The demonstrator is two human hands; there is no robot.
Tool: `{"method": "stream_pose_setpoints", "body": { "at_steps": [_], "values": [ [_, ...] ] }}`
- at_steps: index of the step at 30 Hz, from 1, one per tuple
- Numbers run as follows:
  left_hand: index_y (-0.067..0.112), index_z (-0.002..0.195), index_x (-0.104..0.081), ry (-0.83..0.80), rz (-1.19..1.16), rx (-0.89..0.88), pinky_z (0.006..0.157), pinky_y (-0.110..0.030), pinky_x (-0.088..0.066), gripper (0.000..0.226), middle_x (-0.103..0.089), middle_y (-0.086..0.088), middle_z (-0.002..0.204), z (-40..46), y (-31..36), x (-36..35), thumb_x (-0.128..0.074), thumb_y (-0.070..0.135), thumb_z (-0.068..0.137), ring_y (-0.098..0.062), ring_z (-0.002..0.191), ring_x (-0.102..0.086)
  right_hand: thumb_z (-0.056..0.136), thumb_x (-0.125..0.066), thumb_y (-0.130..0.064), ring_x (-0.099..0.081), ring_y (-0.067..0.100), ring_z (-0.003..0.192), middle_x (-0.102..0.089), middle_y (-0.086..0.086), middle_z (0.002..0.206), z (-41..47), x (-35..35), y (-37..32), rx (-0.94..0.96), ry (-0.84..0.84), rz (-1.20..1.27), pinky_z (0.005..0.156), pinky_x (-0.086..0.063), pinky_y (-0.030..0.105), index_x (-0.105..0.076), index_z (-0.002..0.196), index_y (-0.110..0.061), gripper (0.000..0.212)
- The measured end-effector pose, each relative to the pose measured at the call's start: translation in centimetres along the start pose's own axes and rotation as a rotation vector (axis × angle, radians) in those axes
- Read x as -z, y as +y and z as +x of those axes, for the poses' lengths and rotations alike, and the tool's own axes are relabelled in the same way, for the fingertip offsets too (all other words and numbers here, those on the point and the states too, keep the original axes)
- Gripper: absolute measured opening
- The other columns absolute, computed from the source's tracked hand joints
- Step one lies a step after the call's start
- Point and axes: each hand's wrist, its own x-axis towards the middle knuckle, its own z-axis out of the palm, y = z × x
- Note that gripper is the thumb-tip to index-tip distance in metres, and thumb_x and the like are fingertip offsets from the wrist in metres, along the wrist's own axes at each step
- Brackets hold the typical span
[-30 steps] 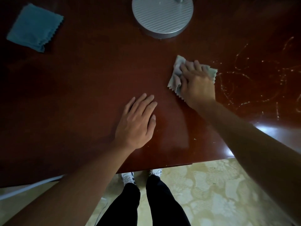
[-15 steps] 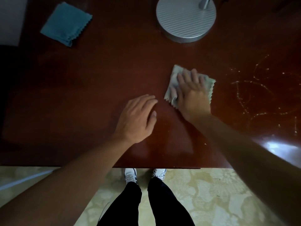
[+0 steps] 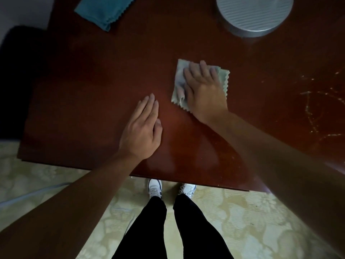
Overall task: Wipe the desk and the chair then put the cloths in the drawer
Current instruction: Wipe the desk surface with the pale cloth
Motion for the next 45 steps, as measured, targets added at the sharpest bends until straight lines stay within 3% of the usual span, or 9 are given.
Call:
{"method": "stream_pose_setpoints", "body": {
  "at_steps": [6,13,20,23,29,36,39,45],
  "values": [
    [-0.008,0.138,-0.051,0.064,-0.018,0.001,0.119,-0.044,-0.031,0.049,-0.047,-0.022,0.148,-0.1,-0.1,0.0,-0.042,0.016,0.097,-0.032,0.141,-0.041,0.101,-0.046,-0.024,-0.039,0.035,0.140,-0.051,0.013,0.145,-8.4,-0.4,-2.5,0.307,-0.017,0.093,0.116,-0.029,0.052,-0.055,0.137,-0.006,0.042],
    [-0.001,0.135,-0.057,0.105,-0.060,0.031,0.117,-0.040,-0.034,0.045,-0.054,-0.015,0.144,0.1,0.0,0.1,-0.048,0.016,0.095,-0.028,0.138,-0.046,0.100,-0.040,-0.023,-0.036,0.042,0.140,-0.048,0.016,0.146,-1.3,-0.2,0.1,-0.008,0.050,0.002,0.116,-0.025,0.055,-0.052,0.139,-0.004,0.045],
    [0.001,0.129,-0.062,0.118,-0.078,-0.002,0.114,-0.044,-0.037,0.040,-0.058,-0.015,0.139,0.1,-0.1,0.2,-0.050,0.012,0.093,-0.032,0.134,-0.049,0.100,-0.050,-0.026,-0.030,0.031,0.145,-0.044,0.010,0.150,-14.4,-0.4,-5.0,0.135,0.020,0.124,0.119,-0.024,0.050,-0.053,0.140,-0.008,0.044],
    [0.003,0.128,-0.063,0.115,-0.068,-0.023,0.115,-0.045,-0.036,0.039,-0.059,-0.014,0.138,0.1,-0.2,0.2,-0.049,0.013,0.092,-0.032,0.133,-0.050,0.102,-0.047,-0.029,-0.033,0.031,0.144,-0.045,0.009,0.149,-14.7,-0.2,-4.3,0.173,0.002,0.074,0.117,-0.028,0.050,-0.053,0.140,-0.010,0.043],
    [0.006,0.128,-0.062,0.086,-0.078,-0.041,0.118,-0.042,-0.030,0.039,-0.058,-0.012,0.138,0.0,-0.3,0.2,-0.048,0.013,0.092,-0.031,0.134,-0.048,0.100,-0.048,-0.025,-0.038,0.036,0.140,-0.050,0.012,0.146,-10.0,-1.4,-4.7,-0.139,0.136,0.031,0.117,-0.027,0.051,-0.056,0.137,-0.008,0.042],
    [0.010,0.125,-0.063,0.063,-0.061,-0.085,0.112,-0.049,-0.034,0.040,-0.058,-0.008,0.139,0.0,-0.3,0.4,-0.046,0.016,0.090,-0.032,0.133,-0.049,0.098,-0.054,-0.024,-0.032,0.031,0.144,-0.044,0.009,0.150,-18.1,-2.0,-10.2,-0.067,0.111,0.107,0.117,-0.028,0.051,-0.054,0.139,-0.009,0.043],
    [0.013,0.122,-0.063,0.046,-0.027,-0.138,0.108,-0.051,-0.033,0.040,-0.057,-0.005,0.140,0.1,-0.1,0.7,-0.046,0.017,0.087,-0.029,0.129,-0.052,0.098,-0.049,-0.027,-0.035,0.034,0.142,-0.046,0.011,0.148,-18.3,-1.4,-7.8,-0.116,0.097,0.048,0.116,-0.029,0.051,-0.054,0.139,-0.009,0.044],
    [0.018,0.122,-0.064,0.015,-0.002,-0.280,0.100,-0.047,-0.027,0.040,-0.054,0.000,0.143,0.3,3.8,0.5,-0.046,0.020,0.087,-0.021,0.127,-0.052,0.103,-0.038,-0.028,-0.030,0.041,0.143,-0.042,0.016,0.151,-15.4,1.1,2.7,-0.430,0.098,-0.012,0.116,-0.026,0.053,-0.048,0.143,-0.008,0.047]
  ]
}}
